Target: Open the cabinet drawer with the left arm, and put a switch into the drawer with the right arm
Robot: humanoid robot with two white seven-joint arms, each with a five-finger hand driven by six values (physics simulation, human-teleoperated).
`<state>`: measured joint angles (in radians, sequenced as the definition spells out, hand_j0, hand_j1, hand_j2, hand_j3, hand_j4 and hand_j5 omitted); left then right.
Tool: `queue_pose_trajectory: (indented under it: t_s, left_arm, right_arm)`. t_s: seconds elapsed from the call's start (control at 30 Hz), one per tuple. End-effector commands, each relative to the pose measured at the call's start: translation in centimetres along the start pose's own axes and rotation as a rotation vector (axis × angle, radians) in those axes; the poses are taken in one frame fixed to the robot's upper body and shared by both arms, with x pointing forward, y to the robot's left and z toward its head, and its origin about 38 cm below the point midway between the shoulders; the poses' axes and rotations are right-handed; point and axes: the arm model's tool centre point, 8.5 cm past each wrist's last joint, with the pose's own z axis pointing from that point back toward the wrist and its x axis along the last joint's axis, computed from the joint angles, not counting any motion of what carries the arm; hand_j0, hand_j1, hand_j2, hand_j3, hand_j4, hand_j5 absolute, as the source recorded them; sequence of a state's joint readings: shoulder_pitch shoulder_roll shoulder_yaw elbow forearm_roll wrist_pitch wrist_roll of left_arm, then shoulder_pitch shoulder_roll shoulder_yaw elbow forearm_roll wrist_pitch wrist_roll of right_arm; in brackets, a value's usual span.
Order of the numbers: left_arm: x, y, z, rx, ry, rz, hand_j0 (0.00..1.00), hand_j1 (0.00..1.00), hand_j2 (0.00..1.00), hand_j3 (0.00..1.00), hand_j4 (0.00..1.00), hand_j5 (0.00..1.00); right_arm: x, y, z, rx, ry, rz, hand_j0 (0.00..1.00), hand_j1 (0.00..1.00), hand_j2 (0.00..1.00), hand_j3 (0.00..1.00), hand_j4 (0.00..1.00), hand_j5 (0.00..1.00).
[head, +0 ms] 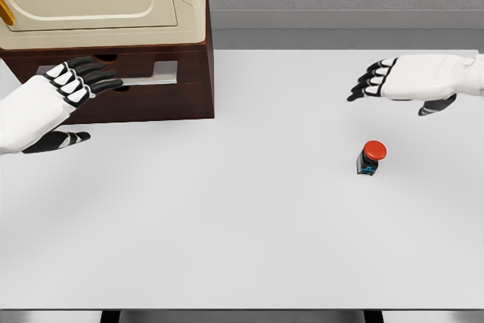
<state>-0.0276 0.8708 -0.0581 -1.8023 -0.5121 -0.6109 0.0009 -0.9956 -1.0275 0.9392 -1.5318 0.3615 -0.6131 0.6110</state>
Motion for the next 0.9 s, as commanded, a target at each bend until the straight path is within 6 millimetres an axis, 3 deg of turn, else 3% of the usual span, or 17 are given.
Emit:
queue_pose_trajectory:
  t_s: [0.0, 0.1, 0.2, 0.23, 0.3, 0.43, 0.6, 0.8, 0.87]
  left_arm:
    - [0.0, 0.0, 0.0, 0.003, 0.000, 0.003, 1.00, 1.00, 1.00, 1.00, 1.00, 1.00]
    - [0.0, 0.1, 0.0, 0.006, 0.000, 0.002, 1.00, 1.00, 1.00, 1.00, 1.00, 1.00]
    - [0.0, 0.4, -0.4, 0.017, -0.011, 0.007, 1.00, 1.00, 1.00, 1.00, 1.00, 1.00]
    - [0.2, 0.8, -1.5, 0.028, -0.038, -0.002, 1.00, 1.00, 1.00, 1.00, 1.00, 1.00]
    - [0.8, 0.8, -3.0, 0.031, -0.084, 0.012, 1.00, 1.00, 1.00, 1.00, 1.00, 1.00]
    - [2.0, 0.4, -5.4, -0.020, -0.165, 0.019, 1.00, 1.00, 1.00, 1.00, 1.00, 1.00]
    - [2.2, 0.1, -5.9, -0.116, -0.192, 0.091, 1.00, 1.00, 1.00, 1.00, 1.00, 1.00]
    - [2.3, -0.1, -6.2, -0.214, -0.216, 0.125, 1.00, 1.00, 1.00, 1.00, 1.00, 1.00]
    - [1.8, 0.0, -6.5, -0.212, -0.163, 0.137, 1.00, 1.00, 1.00, 1.00, 1.00, 1.00]
  right_arm:
    - [0.2, -0.1, 0.0, -0.002, -0.004, 0.004, 1.00, 1.00, 1.00, 1.00, 1.00, 1.00]
    - [0.4, -0.3, 0.6, -0.003, -0.002, 0.013, 1.00, 1.00, 1.00, 1.00, 1.00, 1.00]
    - [0.5, 0.7, 4.2, 0.056, 0.050, 0.050, 1.00, 1.00, 1.00, 1.00, 1.00, 1.00]
    - [0.5, 1.5, 4.7, 0.079, 0.057, 0.040, 1.00, 1.00, 1.00, 1.00, 1.00, 1.00]
    - [1.5, 2.1, 3.9, 0.099, 0.021, 0.043, 1.00, 1.00, 1.00, 1.00, 1.00, 1.00]
    - [4.3, 1.4, 2.1, 0.092, -0.070, 0.089, 1.00, 1.00, 1.00, 1.00, 1.00, 1.00]
    - [5.5, 2.1, -0.5, 0.112, -0.127, 0.102, 1.00, 1.00, 1.00, 1.00, 1.00, 1.00]
    - [3.3, 3.4, -1.5, 0.136, -0.082, 0.053, 1.00, 1.00, 1.00, 1.00, 1.00, 1.00]
    - [2.6, 4.7, -1.8, 0.166, -0.068, 0.018, 1.00, 1.00, 1.00, 1.00, 1.00, 1.00]
